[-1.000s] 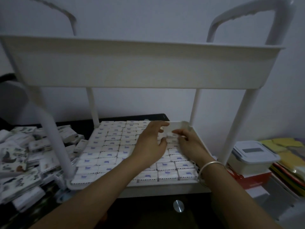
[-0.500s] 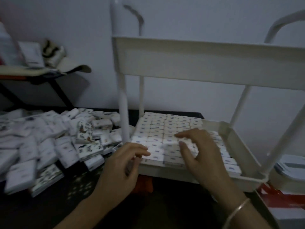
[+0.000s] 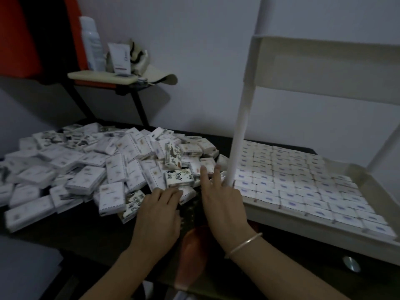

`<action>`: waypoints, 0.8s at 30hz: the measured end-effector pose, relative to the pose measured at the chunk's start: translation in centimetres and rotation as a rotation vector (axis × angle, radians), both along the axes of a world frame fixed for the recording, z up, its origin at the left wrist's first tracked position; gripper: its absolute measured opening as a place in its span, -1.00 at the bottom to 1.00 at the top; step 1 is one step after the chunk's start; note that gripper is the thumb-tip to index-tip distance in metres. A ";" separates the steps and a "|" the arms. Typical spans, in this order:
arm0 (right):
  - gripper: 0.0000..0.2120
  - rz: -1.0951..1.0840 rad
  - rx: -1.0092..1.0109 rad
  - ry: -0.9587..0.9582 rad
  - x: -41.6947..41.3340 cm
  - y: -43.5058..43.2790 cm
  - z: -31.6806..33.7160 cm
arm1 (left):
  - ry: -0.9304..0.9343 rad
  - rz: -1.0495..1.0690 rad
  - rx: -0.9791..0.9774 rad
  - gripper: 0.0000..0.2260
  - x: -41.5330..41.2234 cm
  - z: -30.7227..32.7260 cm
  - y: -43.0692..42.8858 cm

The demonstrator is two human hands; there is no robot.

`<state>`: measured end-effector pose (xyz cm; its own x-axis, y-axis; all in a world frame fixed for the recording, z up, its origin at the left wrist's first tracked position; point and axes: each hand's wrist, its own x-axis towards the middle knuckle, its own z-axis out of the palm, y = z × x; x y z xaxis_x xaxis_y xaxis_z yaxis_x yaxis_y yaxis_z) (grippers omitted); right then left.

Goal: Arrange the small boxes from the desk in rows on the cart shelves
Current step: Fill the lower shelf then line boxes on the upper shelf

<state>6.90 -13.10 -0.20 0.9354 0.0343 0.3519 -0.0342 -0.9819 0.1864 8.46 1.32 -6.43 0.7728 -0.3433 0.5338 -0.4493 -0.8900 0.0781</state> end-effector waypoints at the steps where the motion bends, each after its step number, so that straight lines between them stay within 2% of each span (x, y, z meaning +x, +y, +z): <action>1: -0.34 -0.020 -0.030 0.002 0.4 0.1 -0.2 | 0.004 0.001 -0.001 -0.52 0.0 0.0 0.1; 4: -0.43 -0.105 -0.099 0.052 1.6 0.7 -0.1 | -0.002 0.006 0.028 -0.51 0.2 0.1 0.4; 8: -0.87 -0.131 -0.239 0.109 2.4 0.6 -0.3 | -0.009 -0.039 0.005 -0.61 0.2 0.2 0.8; 11: -0.86 -0.050 -0.257 0.067 1.3 0.3 1.0 | 0.012 -0.084 -0.054 -0.72 0.0 0.2 1.1; 12: -0.85 0.013 -0.231 -0.012 1.1 0.2 1.3 | 0.017 -0.110 -0.078 -0.76 0.0 0.2 1.2; 14: -0.82 0.046 -0.103 -0.107 0.2 -0.1 2.3 | 0.047 -0.179 -0.136 -0.84 -0.4 0.2 1.5; 18: -0.78 0.151 0.338 -0.038 -1.5 -1.9 2.7 | 0.260 -0.273 -0.370 -0.73 -1.2 0.6 2.5; 22: -0.82 0.154 0.824 0.099 -3.0 -3.3 1.9 | 0.389 -0.288 -0.459 -0.86 -1.7 1.1 2.8; 24: -0.81 0.161 1.036 0.176 -3.8 -3.5 0.8 | 0.454 -0.249 -0.452 -0.63 -1.6 1.4 2.7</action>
